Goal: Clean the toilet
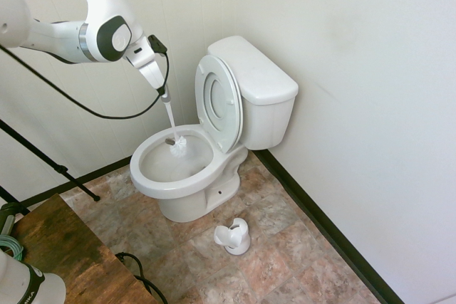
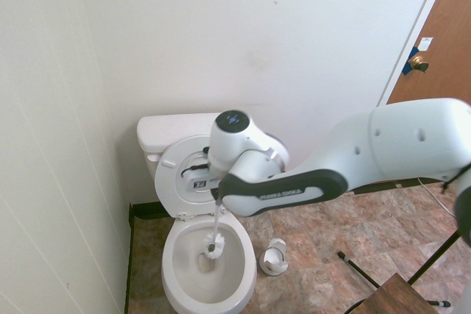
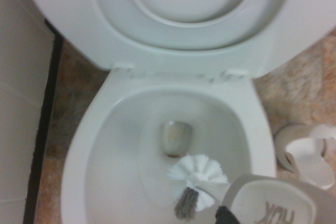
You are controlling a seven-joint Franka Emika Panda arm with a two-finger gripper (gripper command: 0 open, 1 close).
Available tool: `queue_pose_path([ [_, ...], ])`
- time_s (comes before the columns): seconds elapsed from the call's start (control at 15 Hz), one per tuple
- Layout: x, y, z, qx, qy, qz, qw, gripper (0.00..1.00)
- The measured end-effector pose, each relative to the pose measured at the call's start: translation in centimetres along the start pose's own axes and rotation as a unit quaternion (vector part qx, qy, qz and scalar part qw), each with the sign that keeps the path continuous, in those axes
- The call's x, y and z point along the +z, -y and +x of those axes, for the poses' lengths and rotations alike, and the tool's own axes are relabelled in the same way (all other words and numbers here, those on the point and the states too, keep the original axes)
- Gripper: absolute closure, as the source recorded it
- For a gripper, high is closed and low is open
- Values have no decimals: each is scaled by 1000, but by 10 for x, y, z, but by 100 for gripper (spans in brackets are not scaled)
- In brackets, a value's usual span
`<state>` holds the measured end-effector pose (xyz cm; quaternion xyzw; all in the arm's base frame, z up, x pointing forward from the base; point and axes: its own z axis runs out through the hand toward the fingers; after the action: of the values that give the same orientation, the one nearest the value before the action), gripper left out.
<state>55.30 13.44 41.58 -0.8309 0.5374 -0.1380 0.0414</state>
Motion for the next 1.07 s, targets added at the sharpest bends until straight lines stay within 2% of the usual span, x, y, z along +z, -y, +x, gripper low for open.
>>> queue_pose_path([
  [0.2,-37,-54,68,37,-6,-7,999,100],
  [0.33,-33,-82,106,60,-9,-22,998,100],
  [0.73,78,-124,162,106,4,-90,990,100],
  [1.07,181,-127,196,137,32,-124,982,100],
])
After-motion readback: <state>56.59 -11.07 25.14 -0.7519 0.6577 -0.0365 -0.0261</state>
